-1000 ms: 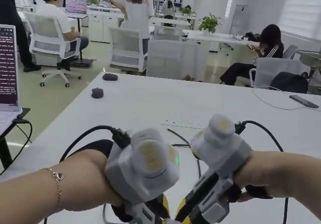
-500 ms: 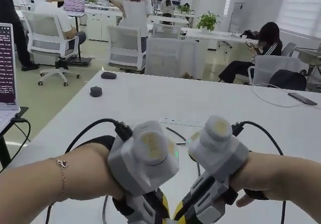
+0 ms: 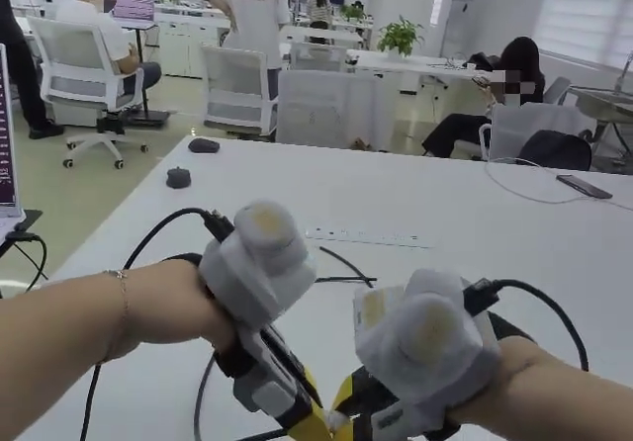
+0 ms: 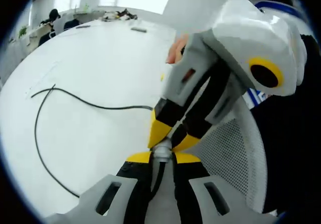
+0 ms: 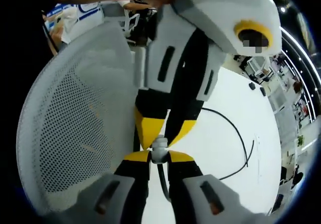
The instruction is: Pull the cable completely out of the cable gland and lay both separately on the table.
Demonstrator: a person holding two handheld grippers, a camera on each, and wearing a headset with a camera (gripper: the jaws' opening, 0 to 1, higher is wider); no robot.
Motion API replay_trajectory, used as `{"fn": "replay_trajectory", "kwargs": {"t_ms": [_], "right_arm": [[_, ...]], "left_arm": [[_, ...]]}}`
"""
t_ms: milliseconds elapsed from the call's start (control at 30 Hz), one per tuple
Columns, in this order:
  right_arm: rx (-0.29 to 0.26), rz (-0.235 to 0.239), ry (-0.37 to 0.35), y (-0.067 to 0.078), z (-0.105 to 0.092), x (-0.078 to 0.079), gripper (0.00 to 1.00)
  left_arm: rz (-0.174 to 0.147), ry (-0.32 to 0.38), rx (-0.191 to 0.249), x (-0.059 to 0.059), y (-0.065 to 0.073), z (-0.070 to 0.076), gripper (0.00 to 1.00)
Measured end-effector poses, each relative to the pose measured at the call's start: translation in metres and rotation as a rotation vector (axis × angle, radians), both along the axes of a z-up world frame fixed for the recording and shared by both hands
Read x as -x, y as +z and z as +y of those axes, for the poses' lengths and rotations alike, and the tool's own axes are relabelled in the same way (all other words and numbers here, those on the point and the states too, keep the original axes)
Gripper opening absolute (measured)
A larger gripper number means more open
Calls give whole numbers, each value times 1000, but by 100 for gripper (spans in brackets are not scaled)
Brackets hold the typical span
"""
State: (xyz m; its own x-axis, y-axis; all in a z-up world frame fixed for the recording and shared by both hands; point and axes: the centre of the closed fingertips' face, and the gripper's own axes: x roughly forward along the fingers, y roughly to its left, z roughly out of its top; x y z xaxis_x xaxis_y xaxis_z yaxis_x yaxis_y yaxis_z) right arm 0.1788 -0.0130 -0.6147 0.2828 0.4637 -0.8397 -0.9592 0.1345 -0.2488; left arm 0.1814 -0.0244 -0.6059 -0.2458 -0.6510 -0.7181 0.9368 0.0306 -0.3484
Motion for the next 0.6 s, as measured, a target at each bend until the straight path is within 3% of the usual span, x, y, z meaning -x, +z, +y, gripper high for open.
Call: {"fn": "replay_trajectory", "kwargs": {"t_ms": [133, 200, 267, 400, 433, 467, 500, 533, 567, 600], "right_arm": [[37, -52, 20, 2, -1, 0, 11], [92, -126, 52, 6, -3, -2, 11], [118, -164, 60, 7, -3, -3, 11], [83, -142, 29, 6, -4, -3, 12], [60, -122, 3, 5, -4, -5, 12], [12, -90, -41, 6, -3, -7, 15], [-20, -73, -62, 8, -3, -9, 20], [-53, -65, -80, 11, -4, -13, 27], [-59, -74, -95, 13, -7, -17, 35], [-57, -93, -114, 16, -13, -24, 37]], "left_arm": [[-7, -1, 3, 3, 2, -2, 16], [26, 20, 13, 2, 6, -2, 16], [64, 45, 32, 2, 8, -3, 16], [77, 60, 50, 2, 7, -2, 16], [62, 66, 56, 1, 7, -3, 16], [8, 74, 54, -3, 5, -3, 16], [-26, 78, 45, -6, 4, -1, 16], [-97, 71, 50, -10, 5, -1, 16], [-132, 74, 57, -12, 7, -1, 16], [-184, 65, 94, -12, 13, -5, 17]]}}
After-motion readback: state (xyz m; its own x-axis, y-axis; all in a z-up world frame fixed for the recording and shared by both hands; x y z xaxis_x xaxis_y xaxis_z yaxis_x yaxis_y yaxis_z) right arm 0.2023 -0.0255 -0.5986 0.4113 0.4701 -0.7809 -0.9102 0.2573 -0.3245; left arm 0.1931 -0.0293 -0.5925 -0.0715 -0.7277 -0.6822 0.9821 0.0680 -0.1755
